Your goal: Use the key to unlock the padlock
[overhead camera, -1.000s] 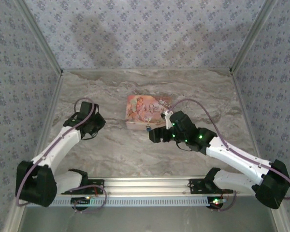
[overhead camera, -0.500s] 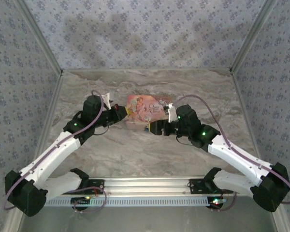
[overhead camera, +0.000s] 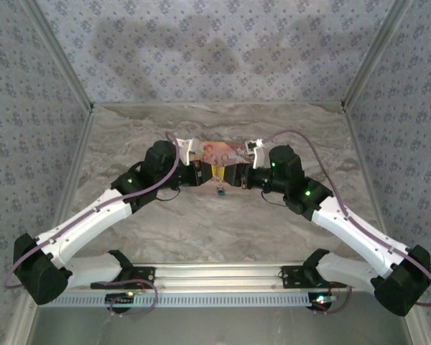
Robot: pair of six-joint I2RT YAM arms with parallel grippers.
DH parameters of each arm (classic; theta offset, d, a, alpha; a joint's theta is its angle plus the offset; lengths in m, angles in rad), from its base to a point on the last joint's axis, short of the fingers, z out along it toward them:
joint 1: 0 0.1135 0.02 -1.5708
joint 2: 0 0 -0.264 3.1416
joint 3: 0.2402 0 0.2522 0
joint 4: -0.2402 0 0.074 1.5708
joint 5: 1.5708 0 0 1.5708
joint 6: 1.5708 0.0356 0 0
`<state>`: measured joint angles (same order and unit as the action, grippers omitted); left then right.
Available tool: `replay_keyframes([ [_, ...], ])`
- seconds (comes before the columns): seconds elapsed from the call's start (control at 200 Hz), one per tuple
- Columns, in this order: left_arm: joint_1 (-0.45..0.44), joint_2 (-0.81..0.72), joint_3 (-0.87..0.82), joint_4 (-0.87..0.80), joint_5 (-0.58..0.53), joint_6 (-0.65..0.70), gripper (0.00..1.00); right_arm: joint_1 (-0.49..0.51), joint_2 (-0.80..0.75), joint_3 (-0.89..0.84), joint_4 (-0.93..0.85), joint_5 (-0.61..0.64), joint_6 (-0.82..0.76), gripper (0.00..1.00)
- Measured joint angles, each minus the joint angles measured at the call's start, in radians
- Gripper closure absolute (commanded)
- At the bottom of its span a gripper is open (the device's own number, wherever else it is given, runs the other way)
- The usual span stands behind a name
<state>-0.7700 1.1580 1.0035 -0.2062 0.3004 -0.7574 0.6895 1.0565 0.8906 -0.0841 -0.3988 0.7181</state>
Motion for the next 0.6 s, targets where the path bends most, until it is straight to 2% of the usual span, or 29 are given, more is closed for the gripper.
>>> replay_keyframes([
  [0.14,-0.020,0.003,0.010,0.000,-0.005,0.014,1.00,0.000,0.018,0.005,0.005,-0.005,0.016,0.64],
  [0.43,-0.051,0.023,0.021,0.001,-0.016,0.029,1.00,-0.015,0.024,0.015,0.006,-0.006,0.029,0.72],
  [0.6,-0.063,0.030,0.031,0.001,-0.017,0.035,1.00,-0.031,0.024,0.016,0.006,-0.008,0.038,0.82],
])
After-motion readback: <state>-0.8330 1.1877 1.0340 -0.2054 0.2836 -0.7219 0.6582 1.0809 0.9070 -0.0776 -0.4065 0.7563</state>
